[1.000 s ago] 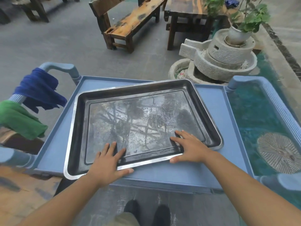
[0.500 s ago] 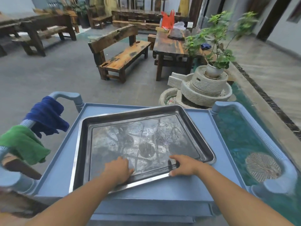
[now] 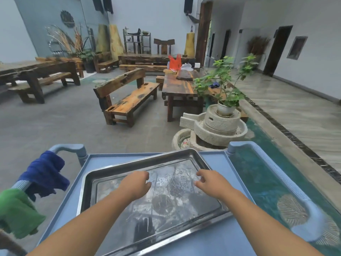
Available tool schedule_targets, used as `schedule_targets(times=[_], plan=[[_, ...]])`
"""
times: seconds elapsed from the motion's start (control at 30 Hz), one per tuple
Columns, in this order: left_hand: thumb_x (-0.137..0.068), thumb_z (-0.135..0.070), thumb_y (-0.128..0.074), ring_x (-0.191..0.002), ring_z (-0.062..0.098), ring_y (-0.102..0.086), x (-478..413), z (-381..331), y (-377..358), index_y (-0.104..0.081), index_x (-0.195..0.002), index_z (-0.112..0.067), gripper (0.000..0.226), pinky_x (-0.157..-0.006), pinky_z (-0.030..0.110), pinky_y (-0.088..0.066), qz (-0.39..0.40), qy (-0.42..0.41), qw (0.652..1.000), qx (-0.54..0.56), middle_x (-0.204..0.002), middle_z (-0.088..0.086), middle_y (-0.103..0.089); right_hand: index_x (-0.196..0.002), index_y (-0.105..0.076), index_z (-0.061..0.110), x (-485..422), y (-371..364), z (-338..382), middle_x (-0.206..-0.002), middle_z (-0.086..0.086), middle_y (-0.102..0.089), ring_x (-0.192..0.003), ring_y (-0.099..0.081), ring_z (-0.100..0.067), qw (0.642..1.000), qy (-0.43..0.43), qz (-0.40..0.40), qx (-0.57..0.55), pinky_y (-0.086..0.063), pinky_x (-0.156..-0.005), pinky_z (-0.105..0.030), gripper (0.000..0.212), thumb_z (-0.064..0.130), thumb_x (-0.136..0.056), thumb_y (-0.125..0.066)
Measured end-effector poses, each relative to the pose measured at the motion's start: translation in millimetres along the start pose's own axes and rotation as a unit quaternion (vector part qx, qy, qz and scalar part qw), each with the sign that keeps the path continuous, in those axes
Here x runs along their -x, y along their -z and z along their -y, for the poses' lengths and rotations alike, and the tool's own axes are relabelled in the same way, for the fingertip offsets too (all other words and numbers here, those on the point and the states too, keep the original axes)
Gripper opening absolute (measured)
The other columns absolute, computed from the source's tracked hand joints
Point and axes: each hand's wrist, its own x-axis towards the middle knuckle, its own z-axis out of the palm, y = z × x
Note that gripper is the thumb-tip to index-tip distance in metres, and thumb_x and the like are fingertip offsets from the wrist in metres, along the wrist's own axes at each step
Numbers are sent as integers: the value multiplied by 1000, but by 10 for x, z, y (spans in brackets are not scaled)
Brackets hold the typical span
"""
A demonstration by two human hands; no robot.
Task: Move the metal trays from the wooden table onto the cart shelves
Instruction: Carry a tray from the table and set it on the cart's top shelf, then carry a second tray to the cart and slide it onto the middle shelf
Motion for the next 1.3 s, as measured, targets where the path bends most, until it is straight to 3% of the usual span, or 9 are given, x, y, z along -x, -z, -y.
schedule_targets(times=[0.17, 0.33, 0.57, 0.97, 1.3], plan=[[-93, -45, -48, -101, 23, -62, -214, -266, -78, -60, -113, -23, 32, -83, 33, -52, 11, -64, 998, -9, -114, 2, -67, -126, -58, 27, 254, 40, -219, -99, 8, -67, -93, -61, -13, 994, -52, -71, -58, -51, -79, -32, 46, 52, -87, -56], [-93, -39, -48, -106, 24, -61, -439, -815, -189, -57, -117, -21, 31, -83, 32, -48, 23, -189, 982, 6, -116, 3, -67, -123, -60, 27, 847, 36, -475, -97, 7, -65, -93, -62, -14, 972, -164, -119, -122, -51, -85, -34, 42, 47, -87, -60], [-88, -32, -49, -106, 27, -62, -225, -1897, -294, -60, -111, -21, 28, -84, 34, -50, 75, -390, 917, 35, -110, 3, -69, -125, -59, 26, 2186, -89, -616, -106, 8, -66, -102, -62, -12, 907, -351, -188, -135, -50, -89, -34, 43, 49, -88, -59], [-90, -40, -52, -109, 29, -61, 1937, -3594, -682, -58, -118, -20, 35, -85, 37, -48, 138, -672, 727, -5, -111, 5, -68, -127, -57, 26, 5178, -528, -78, -99, 10, -67, -96, -62, -12, 719, -600, -321, -142, -48, -85, -32, 47, 50, -88, -57], [-91, -39, -52, -108, 26, -62, 5206, -4124, -921, -58, -122, -20, 36, -83, 34, -47, 146, -837, 527, -12, -115, 3, -69, -125, -61, 23, 8067, -1470, 1300, -91, 11, -68, -96, -64, -11, 533, -730, -411, -121, -48, -85, -28, 50, 53, -85, -60]])
